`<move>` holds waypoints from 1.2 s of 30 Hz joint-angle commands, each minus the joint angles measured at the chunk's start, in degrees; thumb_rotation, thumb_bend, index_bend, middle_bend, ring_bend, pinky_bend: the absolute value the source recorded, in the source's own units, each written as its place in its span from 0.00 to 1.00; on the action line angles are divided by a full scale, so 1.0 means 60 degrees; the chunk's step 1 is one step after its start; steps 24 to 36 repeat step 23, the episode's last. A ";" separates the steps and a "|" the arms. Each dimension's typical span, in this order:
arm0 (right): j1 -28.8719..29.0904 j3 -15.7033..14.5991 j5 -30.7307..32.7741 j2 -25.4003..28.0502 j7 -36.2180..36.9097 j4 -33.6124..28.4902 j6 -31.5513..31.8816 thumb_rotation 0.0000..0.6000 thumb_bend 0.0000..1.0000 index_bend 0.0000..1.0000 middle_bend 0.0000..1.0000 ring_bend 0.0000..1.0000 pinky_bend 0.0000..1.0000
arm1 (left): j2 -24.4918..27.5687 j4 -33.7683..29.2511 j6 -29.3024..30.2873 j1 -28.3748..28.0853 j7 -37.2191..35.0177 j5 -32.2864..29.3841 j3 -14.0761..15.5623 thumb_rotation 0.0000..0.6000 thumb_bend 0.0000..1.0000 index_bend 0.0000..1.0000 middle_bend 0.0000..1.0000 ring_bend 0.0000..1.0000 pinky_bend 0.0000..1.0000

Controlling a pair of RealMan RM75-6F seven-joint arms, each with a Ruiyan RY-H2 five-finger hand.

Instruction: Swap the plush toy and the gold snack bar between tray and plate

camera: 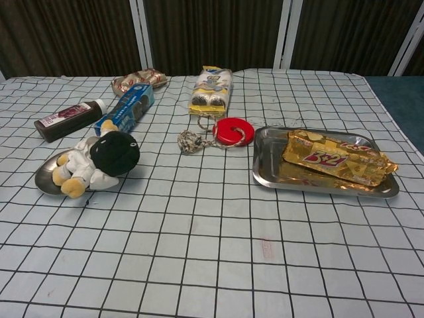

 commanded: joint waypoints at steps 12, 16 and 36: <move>-0.0131 -0.0102 -0.0052 -0.0225 -0.0346 0.0170 -0.0986 1.00 0.13 0.00 0.00 0.00 0.00 | -0.0033 0.0062 -0.0237 0.0079 -0.0141 -0.0383 -0.0074 1.00 0.44 0.13 0.10 0.05 0.21; -0.0159 -0.0072 -0.0111 -0.0198 -0.0266 0.0133 -0.1071 1.00 0.13 0.00 0.00 0.00 0.00 | -0.0128 0.0113 -0.0155 0.0125 -0.0110 -0.0475 -0.0161 1.00 0.44 0.13 0.10 0.05 0.21; -0.0247 -0.0036 -0.0331 -0.0172 -0.0063 0.0116 -0.1002 1.00 0.13 0.00 0.00 0.00 0.00 | -0.0180 0.0126 -0.0098 0.0142 -0.0051 -0.0396 -0.0159 1.00 0.44 0.13 0.10 0.05 0.21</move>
